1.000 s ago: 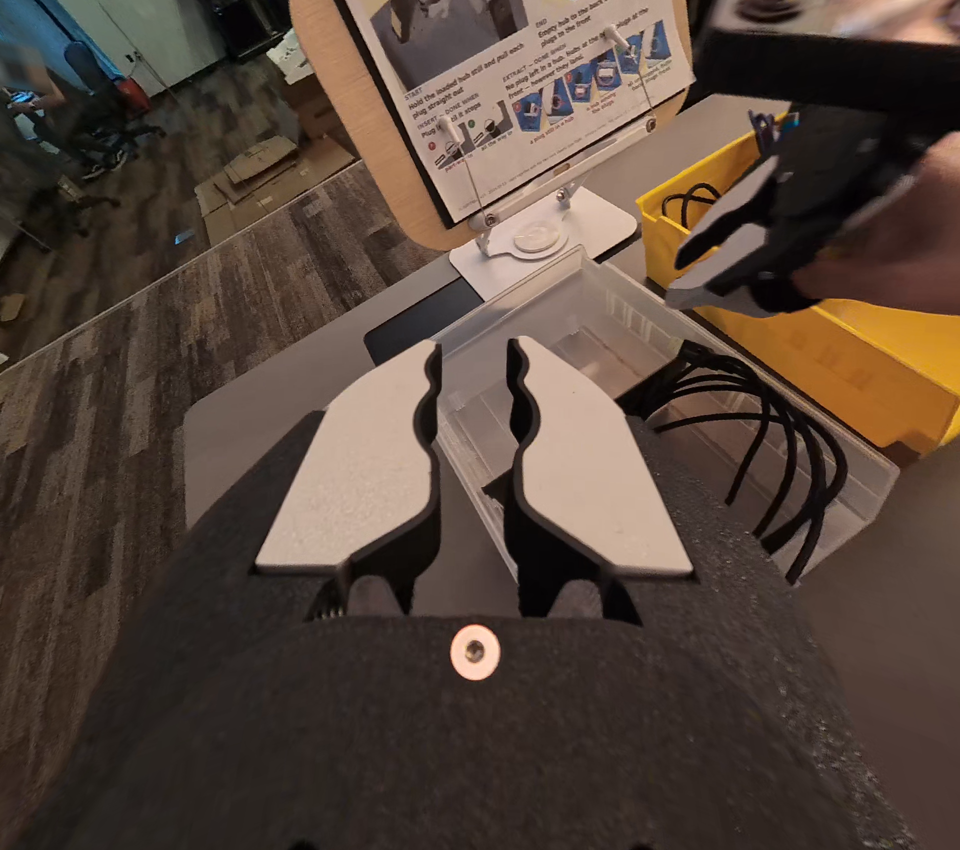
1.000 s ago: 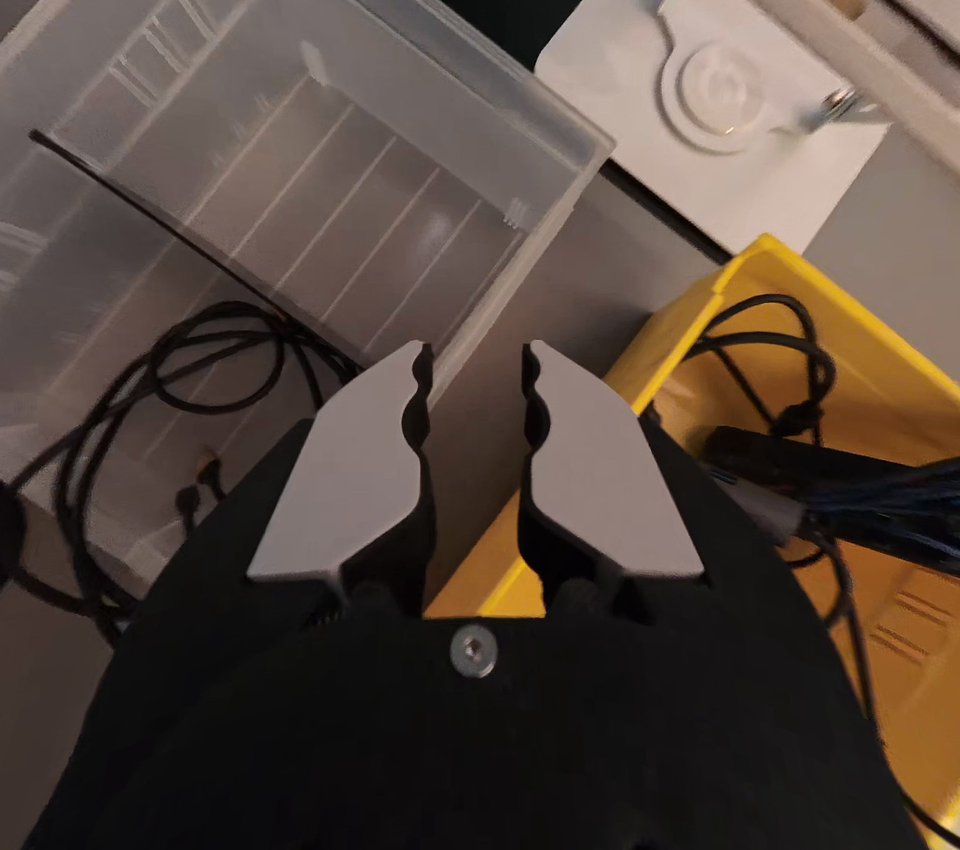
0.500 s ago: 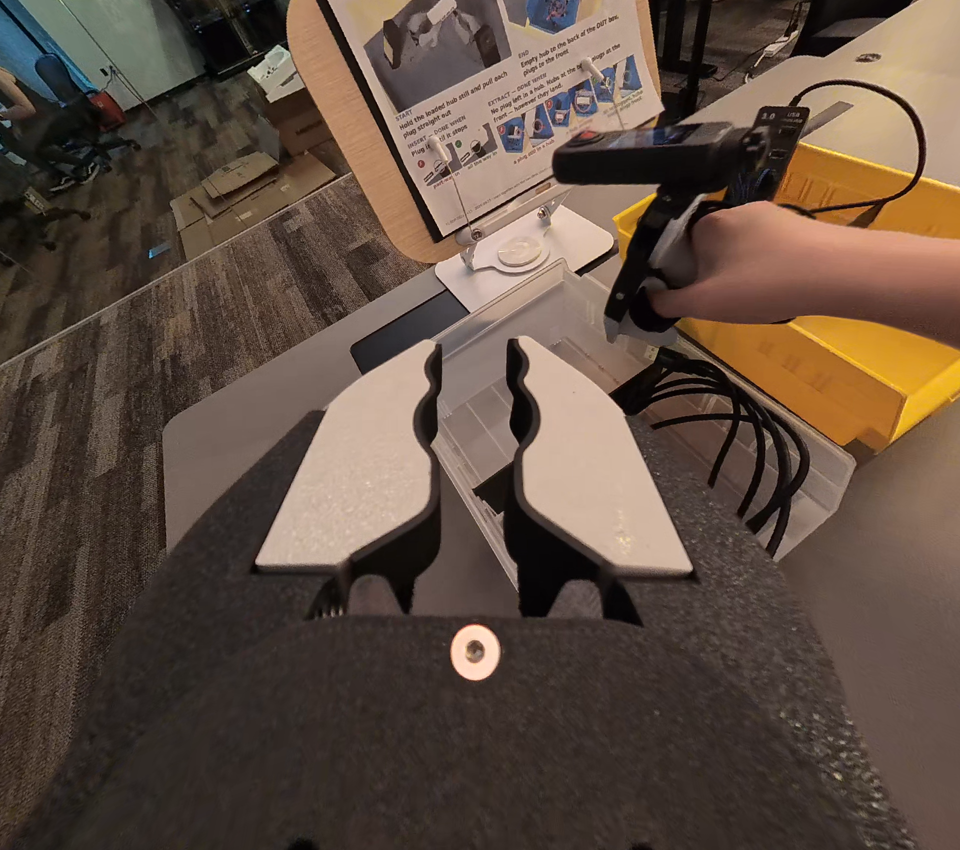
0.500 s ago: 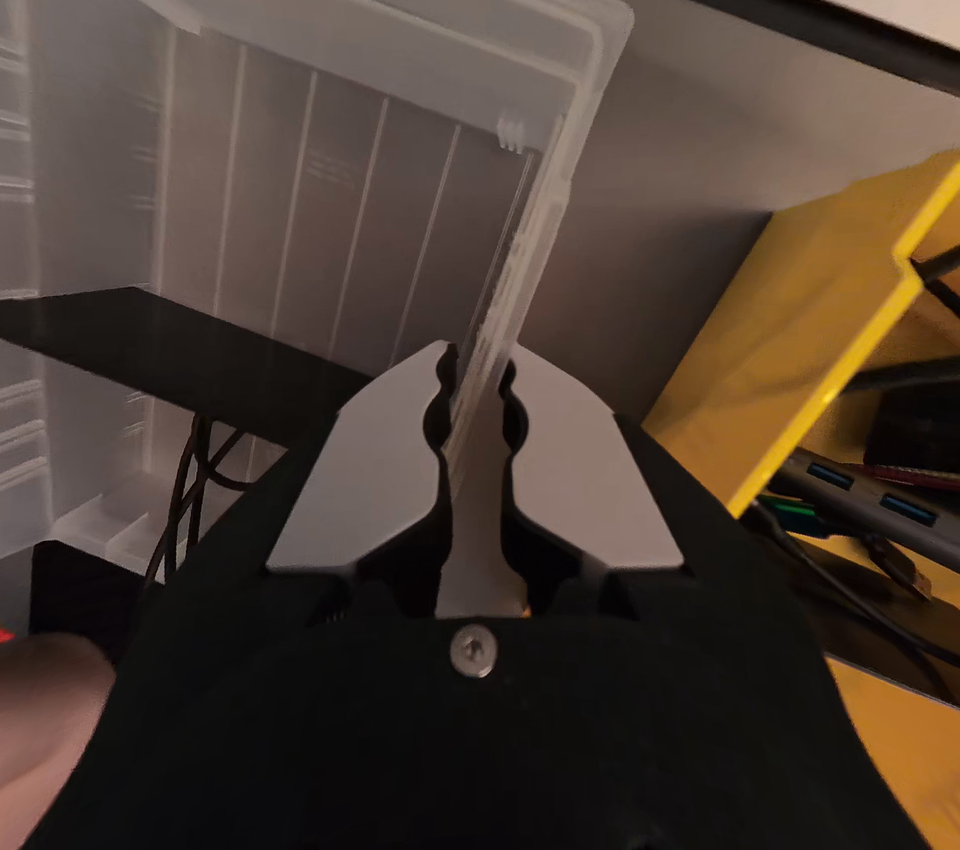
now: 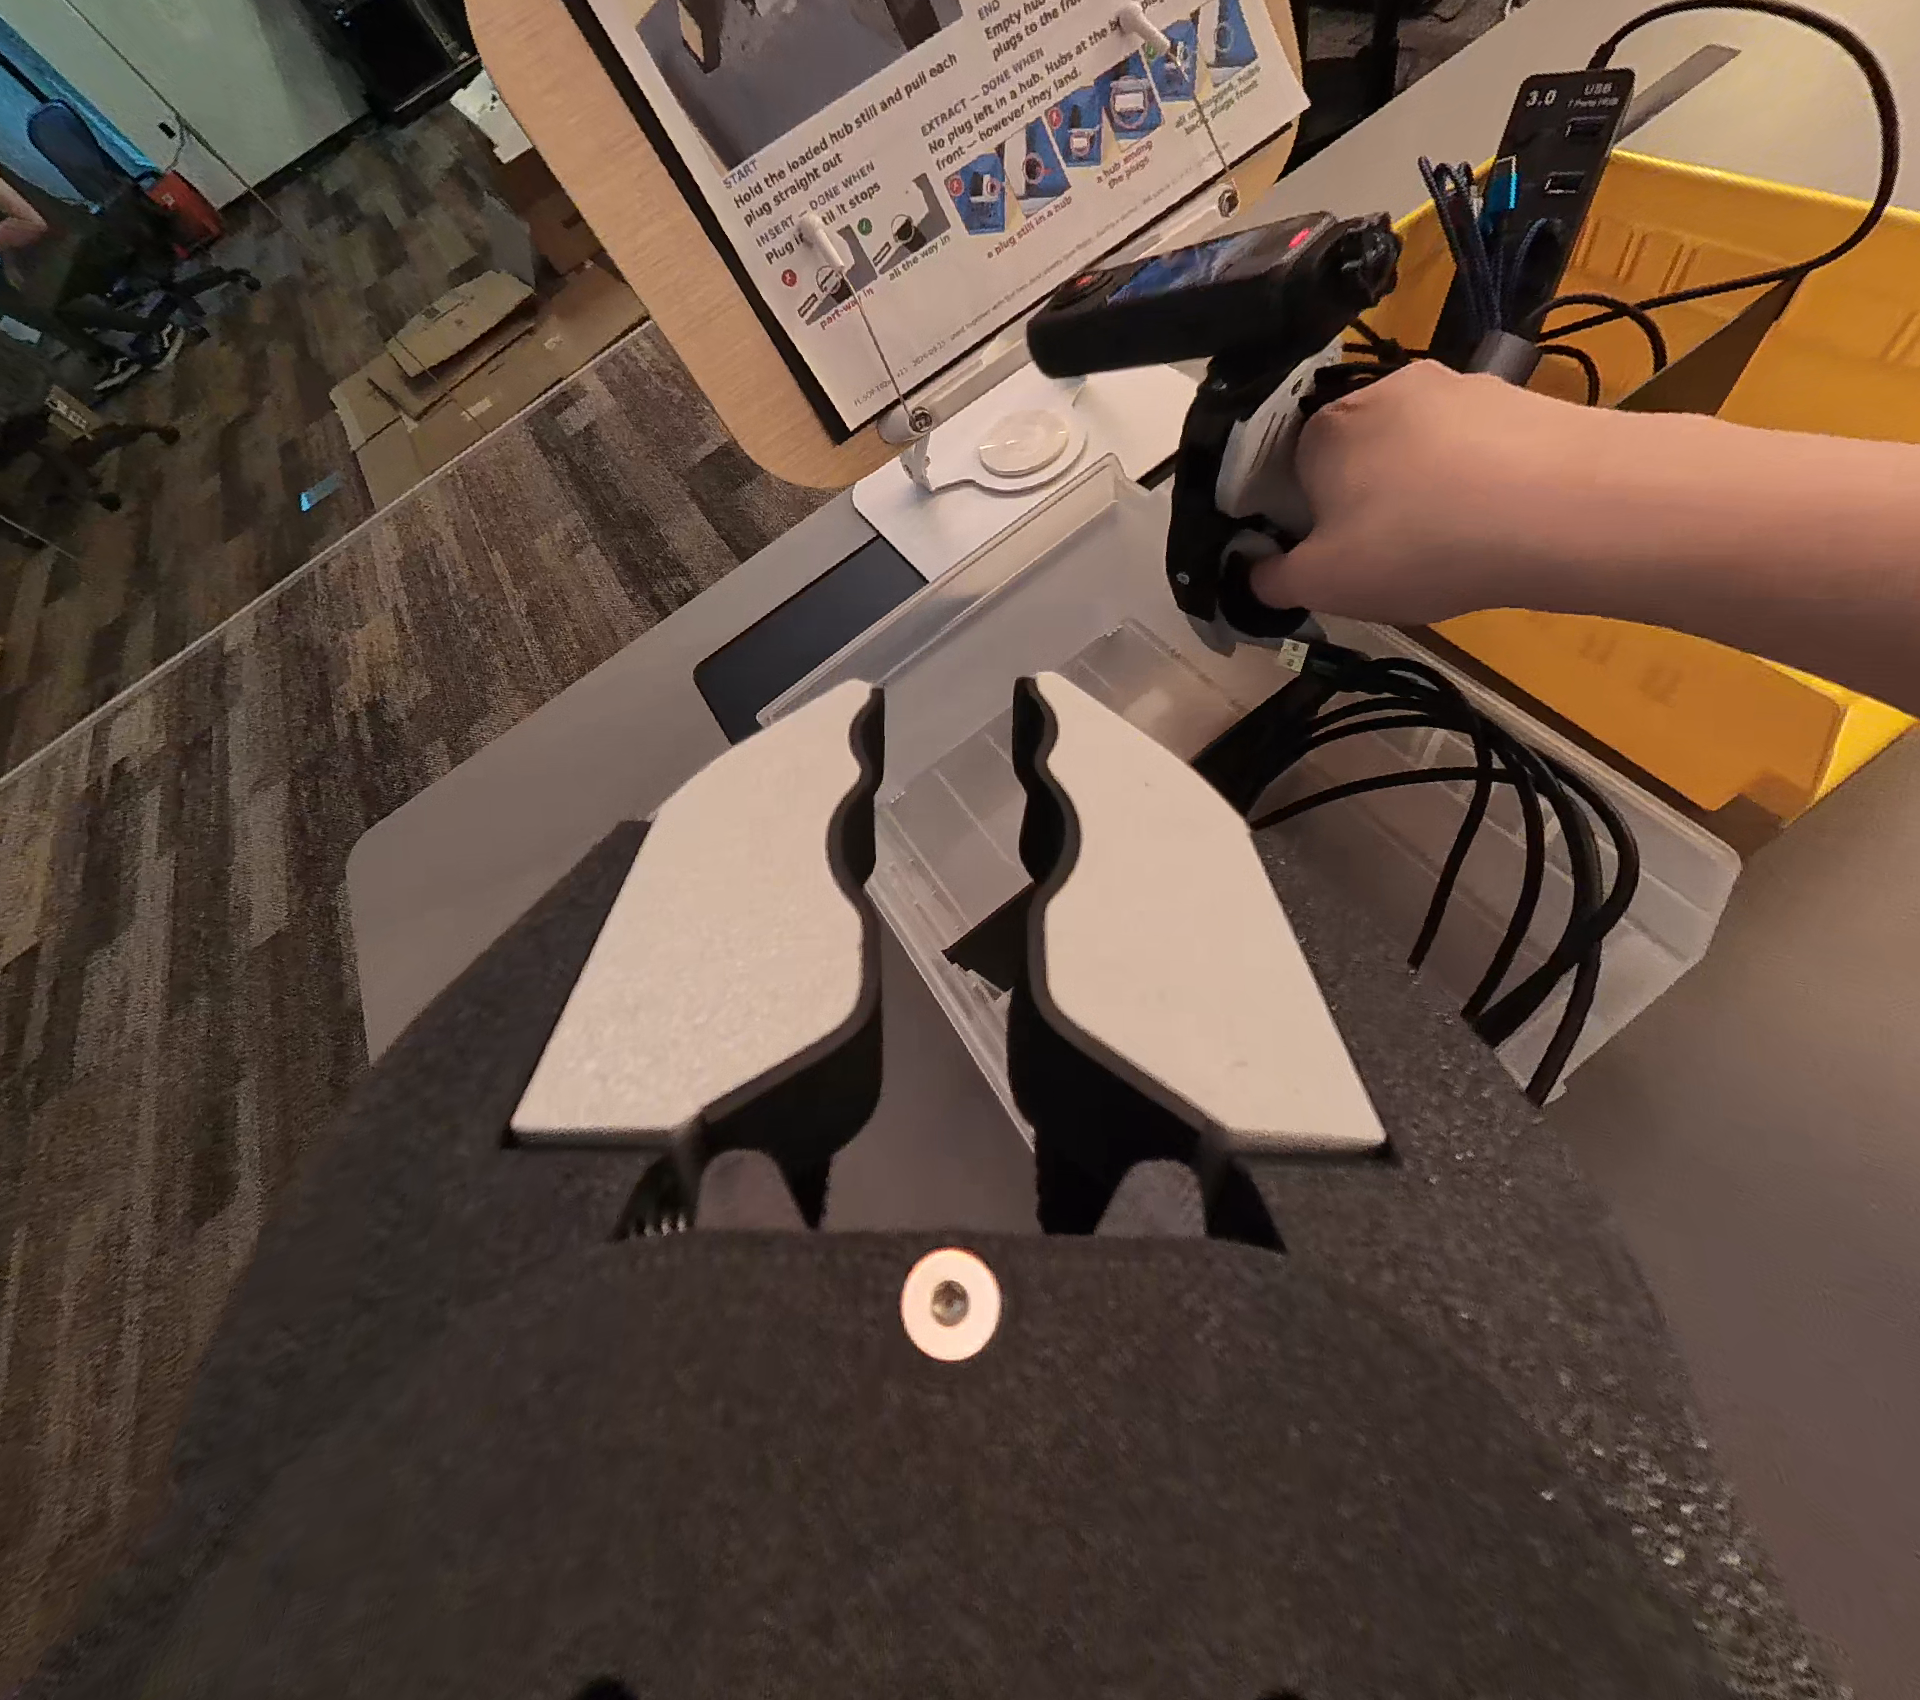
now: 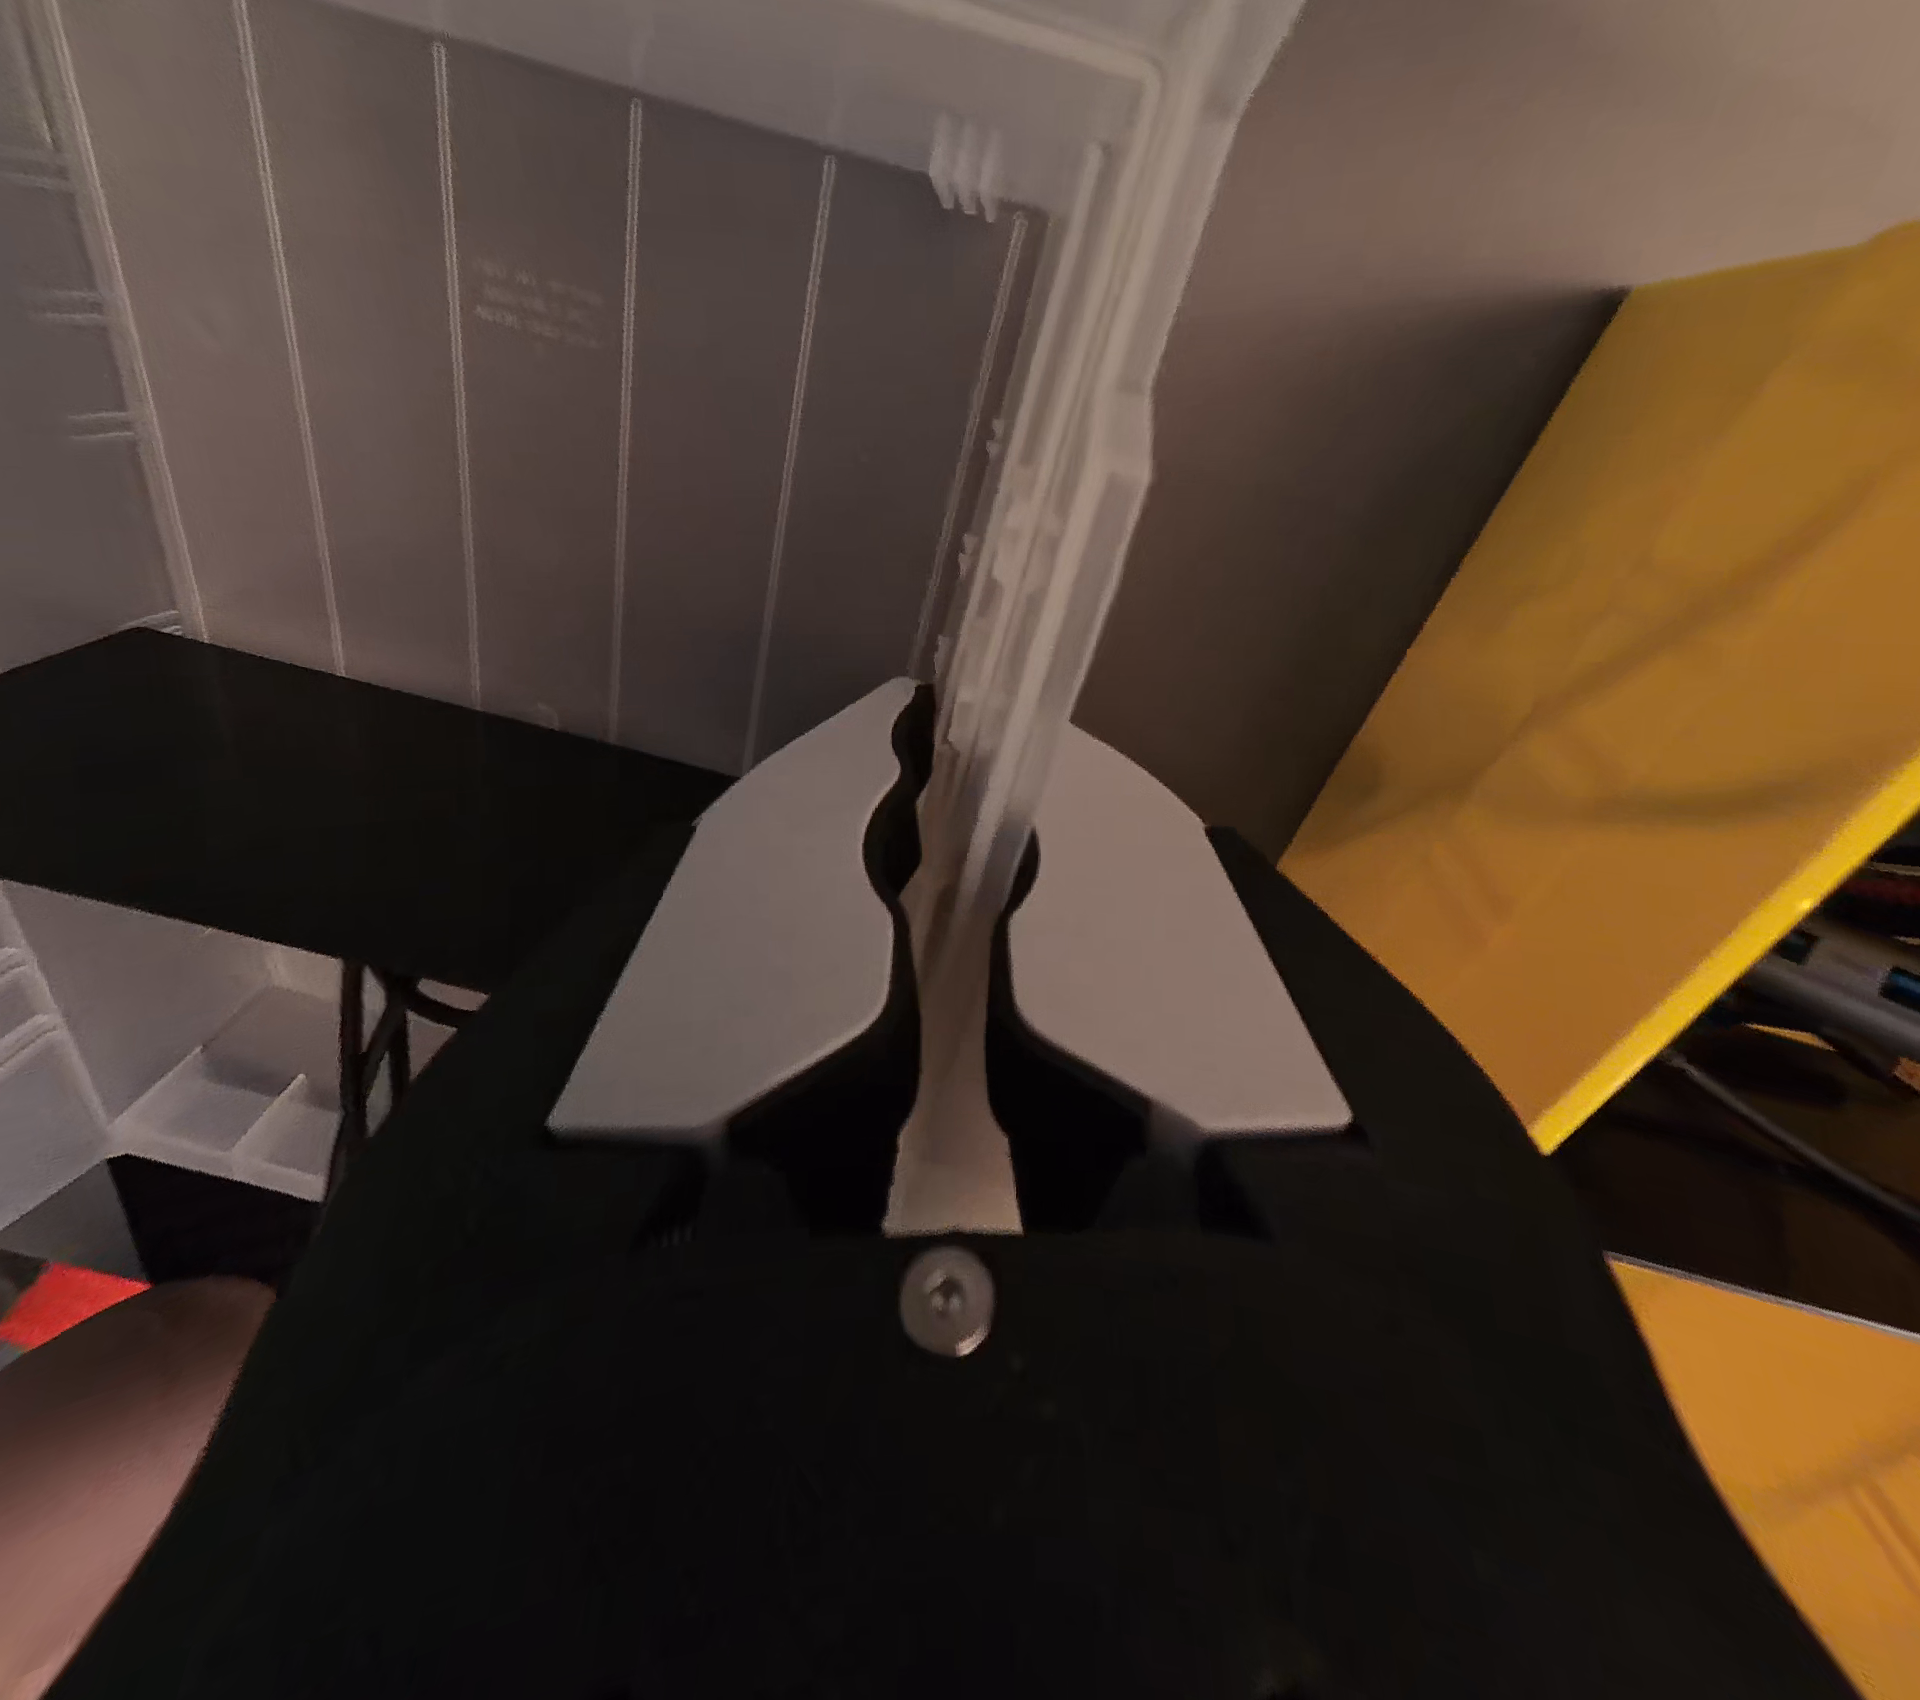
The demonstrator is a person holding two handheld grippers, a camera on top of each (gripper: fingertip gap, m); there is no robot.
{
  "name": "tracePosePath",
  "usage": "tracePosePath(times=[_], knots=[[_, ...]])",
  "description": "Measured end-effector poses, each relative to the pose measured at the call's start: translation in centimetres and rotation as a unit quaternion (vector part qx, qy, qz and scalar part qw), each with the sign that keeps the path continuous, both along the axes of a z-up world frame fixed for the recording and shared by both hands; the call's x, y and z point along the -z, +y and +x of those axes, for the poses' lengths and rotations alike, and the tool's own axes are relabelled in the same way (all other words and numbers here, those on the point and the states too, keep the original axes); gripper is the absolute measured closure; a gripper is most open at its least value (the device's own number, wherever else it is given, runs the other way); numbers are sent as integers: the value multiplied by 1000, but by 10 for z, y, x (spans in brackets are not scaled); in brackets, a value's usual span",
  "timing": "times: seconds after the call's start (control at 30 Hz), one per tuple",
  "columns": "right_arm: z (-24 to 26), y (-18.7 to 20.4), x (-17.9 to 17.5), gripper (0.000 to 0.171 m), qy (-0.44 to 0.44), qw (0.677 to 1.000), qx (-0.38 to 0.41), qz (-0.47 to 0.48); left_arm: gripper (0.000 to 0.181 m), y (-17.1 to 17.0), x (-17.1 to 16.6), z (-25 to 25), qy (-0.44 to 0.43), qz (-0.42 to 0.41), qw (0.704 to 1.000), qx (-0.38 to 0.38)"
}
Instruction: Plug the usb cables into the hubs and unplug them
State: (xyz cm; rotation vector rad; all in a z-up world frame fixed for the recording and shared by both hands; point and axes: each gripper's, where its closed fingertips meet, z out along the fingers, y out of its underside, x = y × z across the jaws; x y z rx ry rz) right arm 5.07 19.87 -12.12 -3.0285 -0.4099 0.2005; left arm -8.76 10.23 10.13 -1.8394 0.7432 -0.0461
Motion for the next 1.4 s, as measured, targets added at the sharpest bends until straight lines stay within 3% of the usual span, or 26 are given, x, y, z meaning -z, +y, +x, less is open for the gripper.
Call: tracePosePath(times=[0.23,0.47,0.7,0.97,1.17,1.4], knots=[[0,1,0,163,-11,1000,16,9,158,1,3,-7,-5,-12,1000,-7],[-6,-2,-3,165,41,998,47,-2,158,-5,0,-9,-6,-7,1000,-2],[-11,-8,-30,165,63,997,40,-18,159,-10,-6,-18,-9,-3,1000,-23],[6,-16,-81,165,-2,999,8,-42,159,-28,-20,-13,-14,17,1000,-12],[34,-15,-153,164,16,999,7,-28,163,-59,-53,-3,-82,69,994,28],[149,-24,-242,164,23,996,86,19,154,-83,-60,17,-131,47,987,79]])
